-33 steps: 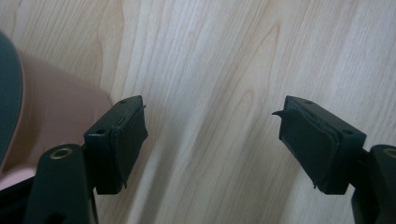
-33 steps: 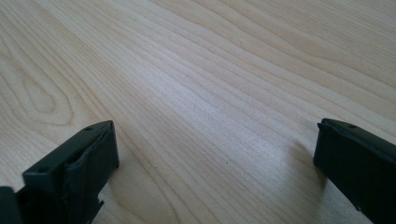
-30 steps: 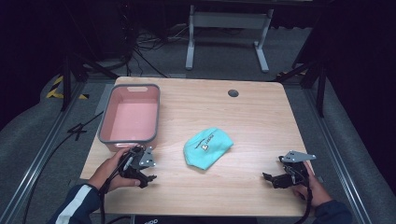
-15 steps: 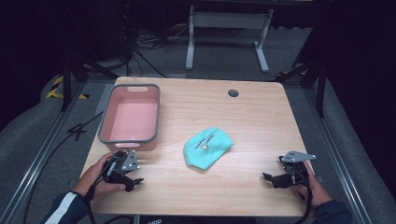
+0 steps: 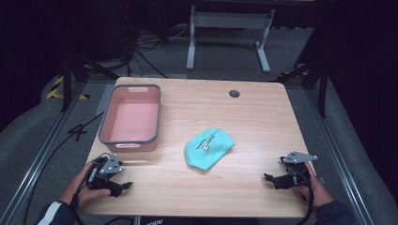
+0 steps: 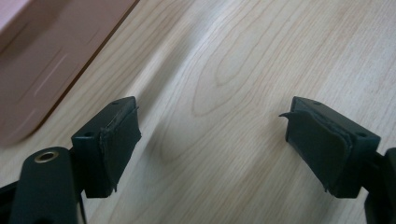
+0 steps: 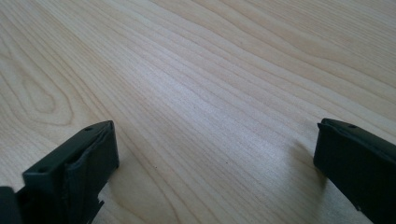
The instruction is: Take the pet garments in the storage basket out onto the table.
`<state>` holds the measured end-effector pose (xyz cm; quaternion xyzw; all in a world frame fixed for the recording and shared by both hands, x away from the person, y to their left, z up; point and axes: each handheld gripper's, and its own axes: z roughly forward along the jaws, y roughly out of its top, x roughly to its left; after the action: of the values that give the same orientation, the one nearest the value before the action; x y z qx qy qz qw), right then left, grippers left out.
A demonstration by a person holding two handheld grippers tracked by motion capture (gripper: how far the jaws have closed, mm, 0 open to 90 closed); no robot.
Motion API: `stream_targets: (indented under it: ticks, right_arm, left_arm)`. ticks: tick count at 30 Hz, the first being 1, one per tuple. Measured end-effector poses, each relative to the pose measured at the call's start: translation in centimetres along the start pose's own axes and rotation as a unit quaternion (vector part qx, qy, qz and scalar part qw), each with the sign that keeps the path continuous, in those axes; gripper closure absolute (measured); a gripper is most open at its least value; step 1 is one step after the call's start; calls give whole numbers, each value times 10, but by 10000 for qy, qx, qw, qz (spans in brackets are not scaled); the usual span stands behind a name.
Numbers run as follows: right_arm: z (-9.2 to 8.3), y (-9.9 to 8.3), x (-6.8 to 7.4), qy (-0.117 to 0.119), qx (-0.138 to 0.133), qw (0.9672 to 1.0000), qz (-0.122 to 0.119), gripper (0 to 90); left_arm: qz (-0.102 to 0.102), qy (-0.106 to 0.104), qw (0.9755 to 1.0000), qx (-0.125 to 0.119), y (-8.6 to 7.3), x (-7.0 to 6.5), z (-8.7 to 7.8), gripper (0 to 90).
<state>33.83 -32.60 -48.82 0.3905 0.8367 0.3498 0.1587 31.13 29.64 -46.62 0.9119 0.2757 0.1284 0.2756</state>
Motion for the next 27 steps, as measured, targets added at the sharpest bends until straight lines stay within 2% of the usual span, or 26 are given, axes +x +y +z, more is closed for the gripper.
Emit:
stream_targets:
  ticks: [1, 3, 4, 7, 15, 27]
  right_arm:
    - [0, 0, 0, 0, 0, 10000, 0, 3]
    - [0, 0, 0, 0, -1, 10000, -1, 3]
    - [0, 0, 0, 0, -1, 10000, 0, 3]
    - [0, 0, 0, 1, 0, 10000, 0, 3]
    - [0, 0, 0, 0, 1, 10000, -3, 3]
    - [0, 0, 0, 6, 2, 10000, -7, 2]
  left_arm:
    - [-71, -9, 9999, -74, -4, 2, -1, 179]
    - [-323, -176, 9990, -242, -13, 5, -1, 175]
    - [-498, -246, 9977, -389, -20, 8, -1, 167]
    - [-579, -181, 9954, -745, -31, 10, -1, 155]
    - [-702, -62, 9949, -721, -34, 10, -3, 146]
    - [-755, -33, 9945, -720, -34, 9, -3, 136]
